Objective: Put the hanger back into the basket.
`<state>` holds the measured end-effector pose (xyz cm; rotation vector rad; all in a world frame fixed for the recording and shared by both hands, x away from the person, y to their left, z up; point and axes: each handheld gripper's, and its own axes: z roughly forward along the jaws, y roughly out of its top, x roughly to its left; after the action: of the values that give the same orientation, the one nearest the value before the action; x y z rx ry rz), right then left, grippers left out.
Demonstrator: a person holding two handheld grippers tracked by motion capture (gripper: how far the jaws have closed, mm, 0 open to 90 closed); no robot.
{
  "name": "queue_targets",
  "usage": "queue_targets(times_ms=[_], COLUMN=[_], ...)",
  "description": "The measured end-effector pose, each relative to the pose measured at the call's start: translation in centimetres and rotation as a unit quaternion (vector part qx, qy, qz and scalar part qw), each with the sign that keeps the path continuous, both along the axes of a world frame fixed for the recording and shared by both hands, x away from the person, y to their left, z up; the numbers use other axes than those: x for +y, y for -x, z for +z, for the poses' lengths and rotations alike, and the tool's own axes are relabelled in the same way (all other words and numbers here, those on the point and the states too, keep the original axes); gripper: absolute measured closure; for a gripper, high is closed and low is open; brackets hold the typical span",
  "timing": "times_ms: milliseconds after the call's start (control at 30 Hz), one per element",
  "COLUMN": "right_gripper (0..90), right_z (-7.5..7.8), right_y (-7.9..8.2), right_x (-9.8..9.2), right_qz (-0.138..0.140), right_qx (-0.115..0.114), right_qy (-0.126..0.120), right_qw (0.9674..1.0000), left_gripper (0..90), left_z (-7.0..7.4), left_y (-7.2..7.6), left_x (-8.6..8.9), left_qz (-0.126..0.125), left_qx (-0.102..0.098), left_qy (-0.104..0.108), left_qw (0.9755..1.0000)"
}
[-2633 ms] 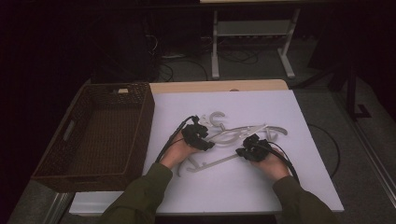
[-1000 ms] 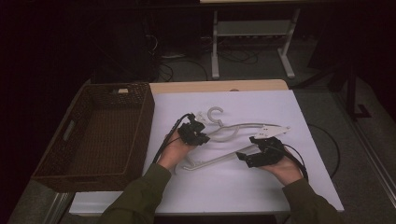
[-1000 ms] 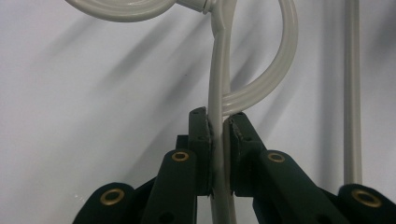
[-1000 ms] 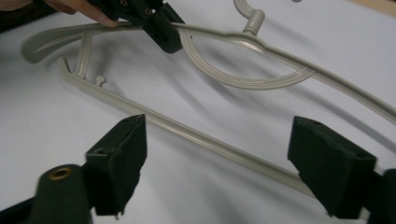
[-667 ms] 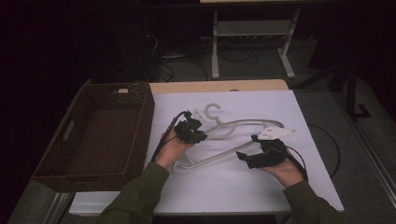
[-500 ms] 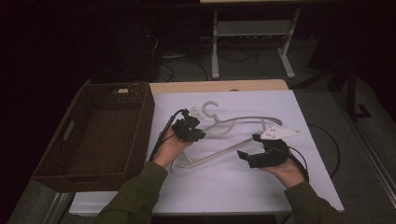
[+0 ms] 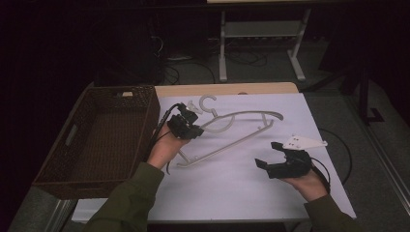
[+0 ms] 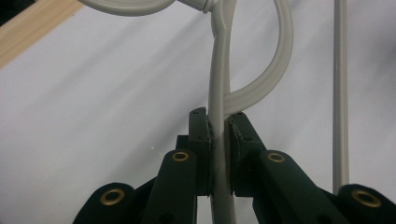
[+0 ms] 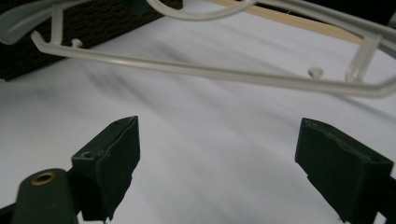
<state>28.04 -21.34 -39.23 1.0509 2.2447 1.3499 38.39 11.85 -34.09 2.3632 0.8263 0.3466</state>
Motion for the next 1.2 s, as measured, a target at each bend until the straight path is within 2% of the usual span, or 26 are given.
queue_targets(times_ms=[200, 233, 467, 533, 567, 667, 833, 867, 1000, 1200], right_gripper=[13.1, 13.1, 12.9, 12.8, 12.9, 12.8, 12.8, 12.8, 12.8, 12.1], right_z=[-0.2, -0.2, -0.2, -0.2, -0.2, -0.2, -0.2, -0.2, -0.3, -0.3], right_y=[0.1, 0.1, 0.1, 0.1, 0.1, 0.1, 0.0, 0.0, 0.0, 0.0], right_x=[-0.8, -0.8, -0.8, -0.8, -0.8, -0.7, -0.8, -0.7, -0.6, -0.6], right_qz=[-0.008, -0.009, -0.01, -0.01, -0.009, -0.009, -0.009, -0.009, -0.009, -0.009], right_qx=[0.0, 0.0, 0.002, 0.001, -0.001, -0.004, -0.008, -0.008, -0.007, -0.007], right_qy=[-0.002, -0.003, -0.004, -0.003, -0.003, -0.003, -0.002, -0.002, -0.001, -0.001], right_qw=[1.0, 1.0, 0.9999, 0.9999, 1.0, 0.9999, 0.9999, 0.9999, 0.9999, 0.9999], left_gripper=[82.2, 82.2, 82.2, 82.2, 82.2, 82.2, 82.2, 82.2, 82.2, 82.2], left_z=[1.5, 2.0, 3.7, 4.2, 4.5, 5.0, 5.8, 6.1, 6.6, 7.3], left_y=[0.0, 0.1, 0.3, 0.4, 0.5, 0.6, 0.8, 0.9, 1.1, 1.4], left_x=[1.0, 1.4, 2.7, 3.2, 3.8, 4.6, 6.4, 7.2, 8.3, 10.5], left_qz=[0.004, 0.011, 0.018, 0.024, 0.033, 0.037, 0.045, 0.05, 0.057, 0.074], left_qx=[0.002, 0.002, -0.006, -0.008, -0.008, -0.008, -0.008, -0.01, -0.014, -0.017], left_qy=[0.005, 0.012, 0.012, 0.02, 0.028, 0.032, 0.029, 0.031, 0.035, 0.03], left_qw=[1.0, 0.9999, 0.9997, 0.9995, 0.999, 0.9988, 0.9985, 0.9982, 0.9976, 0.9967])
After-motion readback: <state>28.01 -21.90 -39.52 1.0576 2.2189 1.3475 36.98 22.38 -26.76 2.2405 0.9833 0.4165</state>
